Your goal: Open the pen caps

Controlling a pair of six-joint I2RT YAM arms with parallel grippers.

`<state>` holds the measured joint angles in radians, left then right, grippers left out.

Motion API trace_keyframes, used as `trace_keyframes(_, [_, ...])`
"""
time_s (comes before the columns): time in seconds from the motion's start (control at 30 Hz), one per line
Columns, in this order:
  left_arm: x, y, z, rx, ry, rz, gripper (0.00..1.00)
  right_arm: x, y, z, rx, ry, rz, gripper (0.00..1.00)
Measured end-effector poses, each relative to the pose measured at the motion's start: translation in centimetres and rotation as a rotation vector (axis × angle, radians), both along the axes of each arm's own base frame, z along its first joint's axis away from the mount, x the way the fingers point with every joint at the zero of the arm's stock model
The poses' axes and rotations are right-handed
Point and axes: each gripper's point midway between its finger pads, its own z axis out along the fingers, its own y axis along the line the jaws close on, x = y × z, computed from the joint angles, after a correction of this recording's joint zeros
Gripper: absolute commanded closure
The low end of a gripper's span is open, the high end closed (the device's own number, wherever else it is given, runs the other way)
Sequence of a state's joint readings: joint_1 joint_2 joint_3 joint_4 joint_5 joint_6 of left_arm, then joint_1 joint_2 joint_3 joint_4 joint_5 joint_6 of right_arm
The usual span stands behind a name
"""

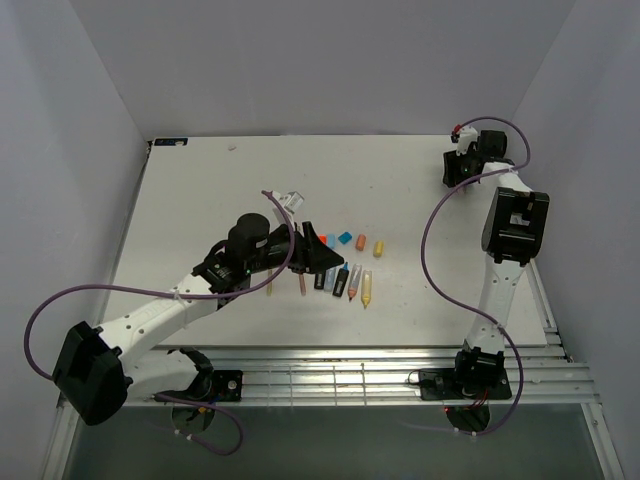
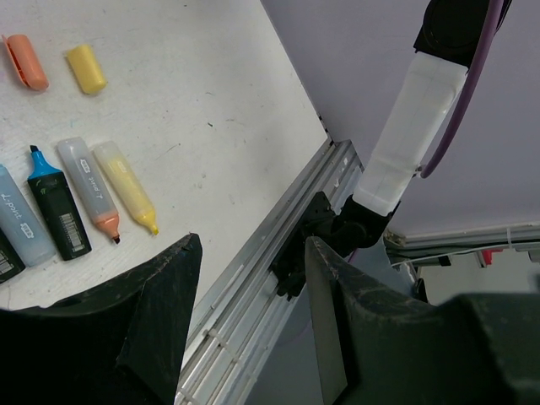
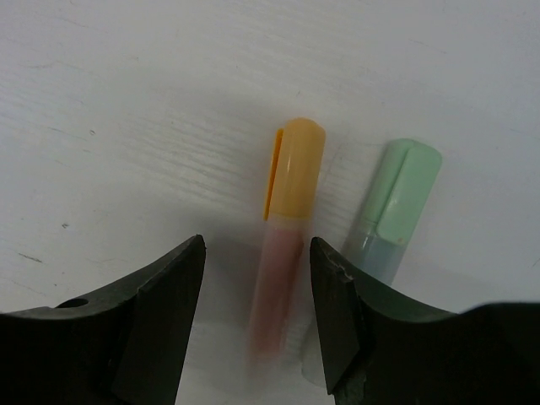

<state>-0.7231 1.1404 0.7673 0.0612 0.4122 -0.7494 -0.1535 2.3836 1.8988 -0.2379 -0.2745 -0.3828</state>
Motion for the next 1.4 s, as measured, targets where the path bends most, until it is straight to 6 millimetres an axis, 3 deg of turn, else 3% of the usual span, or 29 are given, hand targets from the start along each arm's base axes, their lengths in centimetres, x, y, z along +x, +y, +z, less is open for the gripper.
trace_keyframes(0.17, [0.0,0.0,-0.3,0.004,0.006,0.0,0.37,-0.5,-0.4,-0.8,-0.002,0.01,0.005,0.53])
trace_keyframes(0.4, [0.1,-0.2,-0.3,-0.002,0.013,0.0,0.37,-0.6,0.1,-0.8,-0.011,-0.013,0.059,0.92])
trace_keyframes(0.63, [0.1,0.1,-1.1,0.022,0.056,0.017,0.38,-2.7,1.2,-0.2,0.027,0.009,0.046,0.92])
trace_keyframes(0.73, [0.3,0.3,-1.5,0.061,0.09,0.038,0.38,-4.2,3.3,2.3,0.113,0.026,-0.011,0.92])
trace_keyframes(0.83, [0.7,0.5,-0.8,0.079,0.098,0.063,0.38,-5.6,7.0,8.7,0.217,-0.024,-0.03,0.92])
trace_keyframes(0.93, [1.0,0.9,0.6,0.077,0.103,0.088,0.37,-10.3,13.2,17.2,0.329,-0.095,0.002,0.92])
trace_keyframes(0.97, [1.0,0.9,1.3,0.07,0.104,0.096,0.37,-13.2,16.1,20.5,0.38,-0.139,0.035,0.92])
trace_keyframes(1.07, [0.9,0.9,3.4,0.026,0.095,0.093,0.37,-22.9,23.0,25.5,0.554,-0.185,0.19,0.92])
trace_keyframes(1.1, [0.8,0.8,4.0,0.01,0.089,0.086,0.37,-26.2,24.3,26.0,0.623,-0.176,0.239,0.92])
trace_keyframes(1.17, [0.3,0.5,5.4,-0.038,0.072,0.054,0.38,-31.3,25.1,25.3,0.746,-0.151,0.285,0.92])
trace_keyframes(1.2, [0.0,0.3,6.2,-0.073,0.058,0.032,0.38,-33.5,25.2,24.0,0.814,-0.105,0.282,0.92])
trace_keyframes(1.3, [-1.0,0.1,6.8,-0.147,0.028,-0.018,0.42,-37.5,26.6,20.0,0.937,0.045,0.289,0.92])
trace_keyframes(1.4, [-1.7,0.1,5.5,-0.16,0.038,-0.043,0.45,-40.8,28.5,17.0,0.994,0.223,0.306,0.92])
